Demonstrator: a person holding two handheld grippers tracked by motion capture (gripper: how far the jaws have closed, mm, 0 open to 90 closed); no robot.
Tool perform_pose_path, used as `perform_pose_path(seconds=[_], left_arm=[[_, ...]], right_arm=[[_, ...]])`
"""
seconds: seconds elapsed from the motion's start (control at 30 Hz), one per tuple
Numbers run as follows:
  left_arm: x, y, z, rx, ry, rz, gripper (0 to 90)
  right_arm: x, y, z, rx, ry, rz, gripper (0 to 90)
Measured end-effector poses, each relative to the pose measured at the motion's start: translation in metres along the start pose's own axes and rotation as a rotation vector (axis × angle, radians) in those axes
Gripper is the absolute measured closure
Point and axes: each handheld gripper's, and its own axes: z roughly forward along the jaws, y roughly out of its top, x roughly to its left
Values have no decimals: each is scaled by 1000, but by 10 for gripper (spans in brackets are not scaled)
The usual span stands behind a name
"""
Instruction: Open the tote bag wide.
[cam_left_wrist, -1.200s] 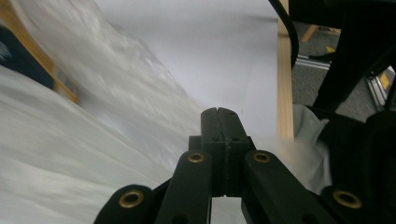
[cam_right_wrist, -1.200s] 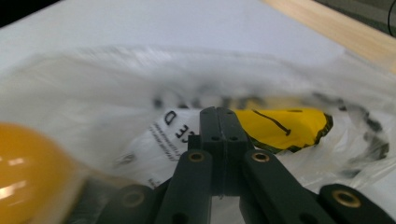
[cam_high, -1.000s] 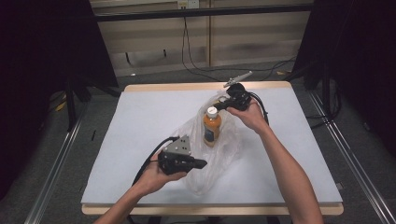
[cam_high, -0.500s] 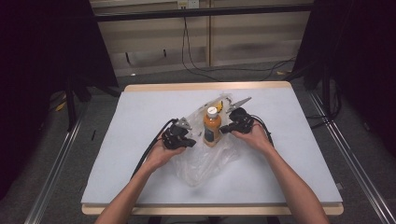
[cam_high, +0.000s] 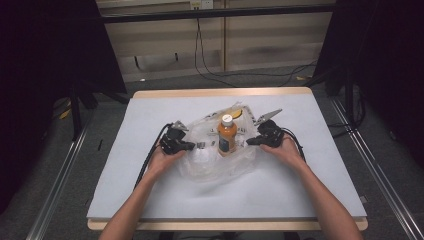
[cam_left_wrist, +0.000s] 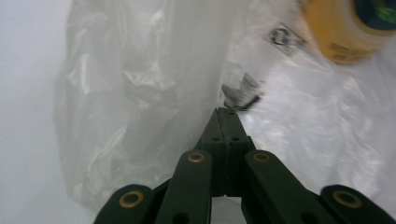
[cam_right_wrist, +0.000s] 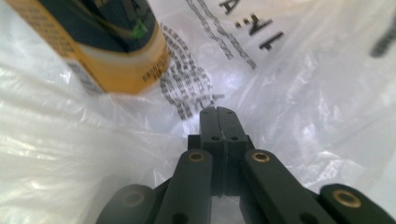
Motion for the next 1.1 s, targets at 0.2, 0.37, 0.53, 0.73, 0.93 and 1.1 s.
perform_pose_path(seconds=[0.2, 0.37, 0.53, 0.73, 0.93, 1.1], left_arm=[[15, -5, -1, -45, 28, -48, 900], [12, -5, -1, -35, 23, -33, 900], [-2, -1, 3, -59, -5, 2, 900], [-9, 2, -6, -123, -42, 29, 900], [-17, 6, -26, -228, -87, 42, 900], [-26, 4, -42, -283, -99, 61, 900]], right_arm=[[-10, -10, -9, -14, -2, 20, 900], [-17, -17, -12, -41, -4, 63, 900], [-10, -14, -9, -47, -26, 72, 900], [-3, -9, -12, -94, -42, 68, 900], [3, -4, -27, -215, -32, 92, 900], [10, -6, -37, -252, -38, 88, 900]])
